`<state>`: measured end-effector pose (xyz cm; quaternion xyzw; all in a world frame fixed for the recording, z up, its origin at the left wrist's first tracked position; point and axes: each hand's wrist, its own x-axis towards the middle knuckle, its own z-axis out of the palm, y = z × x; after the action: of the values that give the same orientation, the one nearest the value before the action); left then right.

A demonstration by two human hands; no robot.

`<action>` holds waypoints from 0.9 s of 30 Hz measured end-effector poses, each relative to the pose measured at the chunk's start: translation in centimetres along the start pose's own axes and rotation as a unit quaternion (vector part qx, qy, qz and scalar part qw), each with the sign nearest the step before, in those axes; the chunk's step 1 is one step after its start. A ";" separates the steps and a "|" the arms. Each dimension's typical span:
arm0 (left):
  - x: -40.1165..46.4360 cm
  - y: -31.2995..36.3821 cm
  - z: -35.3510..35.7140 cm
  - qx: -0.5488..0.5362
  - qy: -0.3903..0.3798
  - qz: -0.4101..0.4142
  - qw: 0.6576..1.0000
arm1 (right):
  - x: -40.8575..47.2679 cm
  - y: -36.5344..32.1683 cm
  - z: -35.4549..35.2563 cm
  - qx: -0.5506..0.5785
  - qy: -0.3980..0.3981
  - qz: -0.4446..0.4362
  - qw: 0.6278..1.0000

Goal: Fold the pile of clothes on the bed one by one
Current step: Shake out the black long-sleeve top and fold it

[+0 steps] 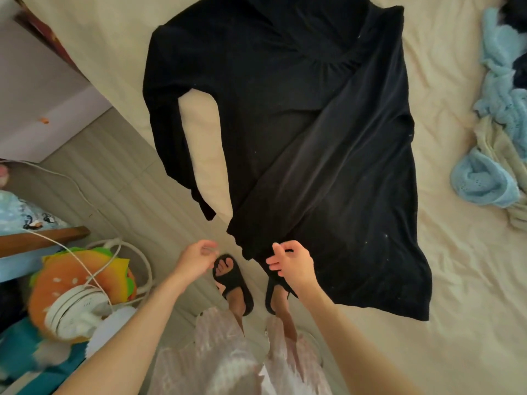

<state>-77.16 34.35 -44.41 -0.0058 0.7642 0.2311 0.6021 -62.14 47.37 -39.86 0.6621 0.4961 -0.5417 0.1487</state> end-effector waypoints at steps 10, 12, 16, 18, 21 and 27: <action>4.2 10.4 -8.6 -0.107 0.254 0.170 0.946 | 2.1 -6.9 -2.3 -0.436 0.241 -0.413 0.762; 4.7 12.3 -9.6 -0.102 0.247 0.190 0.945 | 3.2 -8.0 -2.2 -0.500 0.185 -0.383 0.755; 5.8 13.9 -10.6 -0.141 0.226 0.172 0.948 | 5.1 -8.0 -2.0 -0.540 0.113 -0.328 0.767; 6.1 13.7 -10.9 -0.156 0.217 0.138 0.954 | 5.4 -8.0 -2.0 -0.544 0.100 -0.326 0.767; 5.8 12.3 -11.9 -0.178 0.166 0.109 0.964 | 5.6 -8.4 -2.5 -0.536 0.072 -0.322 0.777; -0.2 11.1 -13.6 -0.200 0.243 0.200 0.928 | 4.6 -10.2 -3.8 -0.453 -0.011 -0.303 0.838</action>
<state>-92.78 39.36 -38.08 -0.0291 0.8104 0.4857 0.3262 -68.66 57.11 -38.97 0.3312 0.8604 -0.2814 0.2662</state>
